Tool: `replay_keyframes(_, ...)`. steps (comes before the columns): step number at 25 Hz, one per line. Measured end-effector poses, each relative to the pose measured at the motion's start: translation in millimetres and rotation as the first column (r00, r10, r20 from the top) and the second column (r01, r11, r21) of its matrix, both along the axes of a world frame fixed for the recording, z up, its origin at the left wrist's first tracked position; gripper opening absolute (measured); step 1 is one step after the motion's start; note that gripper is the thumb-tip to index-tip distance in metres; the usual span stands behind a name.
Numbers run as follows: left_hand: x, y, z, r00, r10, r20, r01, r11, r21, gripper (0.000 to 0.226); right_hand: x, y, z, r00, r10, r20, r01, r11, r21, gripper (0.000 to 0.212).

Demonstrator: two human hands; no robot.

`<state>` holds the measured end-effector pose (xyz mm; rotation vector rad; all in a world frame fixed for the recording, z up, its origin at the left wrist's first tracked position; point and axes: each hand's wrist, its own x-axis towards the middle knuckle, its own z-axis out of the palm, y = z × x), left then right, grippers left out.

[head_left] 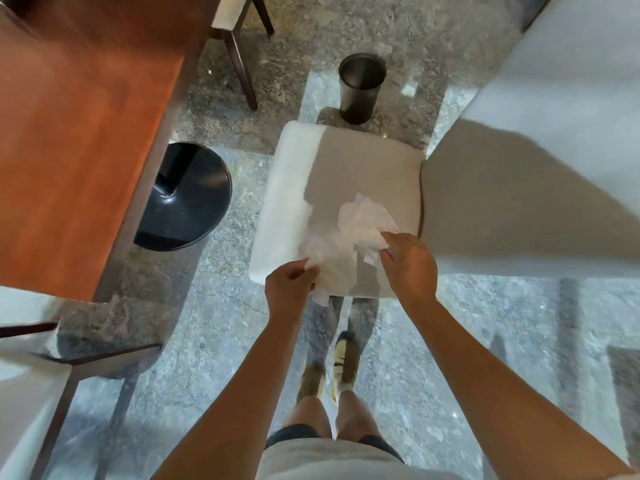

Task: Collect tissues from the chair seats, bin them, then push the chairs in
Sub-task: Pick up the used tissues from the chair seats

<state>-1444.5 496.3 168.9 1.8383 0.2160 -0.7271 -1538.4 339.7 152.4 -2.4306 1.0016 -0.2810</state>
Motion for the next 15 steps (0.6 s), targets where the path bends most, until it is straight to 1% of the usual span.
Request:
replay_keyframes(2,-17.6,5.5,20.5,0.999,-0.041,0.011,0.041,0.999,-0.030,0.023,-22.8,18.5,33.0,0.998,-0.065,0.020,0.064,0.997,0.052,0.032)
replay_keyframes(4,-36.0,12.7,35.9,0.997,-0.078,0.006,0.078,0.994,-0.072,0.028,-46.9,35.4,59.1,0.992,-0.118,0.042,0.116,0.991,0.062,0.032)
replay_keyframes(7,-68.5,23.8,59.3,0.989,-0.145,0.028,0.147,0.983,-0.113,0.027,-88.8,55.3,87.1,0.976,-0.212,0.049,0.210,0.977,0.048,0.031)
replay_keyframes(11,-114.5,27.7,75.6,0.968,-0.247,0.050,0.251,0.963,-0.098,0.024,-149.5,69.0,109.5,0.943,-0.326,0.064,0.321,0.944,0.071,0.031)
replay_keyframes(15,-165.4,19.3,85.5,0.936,-0.334,0.109,0.344,0.935,-0.090,0.020,-214.3,66.7,125.9,0.915,-0.388,0.106,0.381,0.921,0.085,0.033)
